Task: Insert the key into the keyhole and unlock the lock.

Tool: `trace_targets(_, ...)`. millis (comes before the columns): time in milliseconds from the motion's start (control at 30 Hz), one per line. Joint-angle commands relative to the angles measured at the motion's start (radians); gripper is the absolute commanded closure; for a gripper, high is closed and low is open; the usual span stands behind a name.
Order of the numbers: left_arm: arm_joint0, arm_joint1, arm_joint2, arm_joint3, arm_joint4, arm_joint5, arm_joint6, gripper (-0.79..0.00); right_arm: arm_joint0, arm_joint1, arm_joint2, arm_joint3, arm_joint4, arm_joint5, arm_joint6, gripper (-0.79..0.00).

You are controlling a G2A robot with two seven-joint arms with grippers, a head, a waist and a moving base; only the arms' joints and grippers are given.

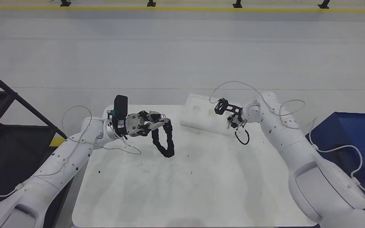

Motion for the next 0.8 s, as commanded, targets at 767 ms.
trace_targets(767,0.000,0.000,0.000,0.000,0.000,0.000,0.000,0.000,-0.589,0.248,0.454,-1.166,0.186,0.168,0.323,0.000)
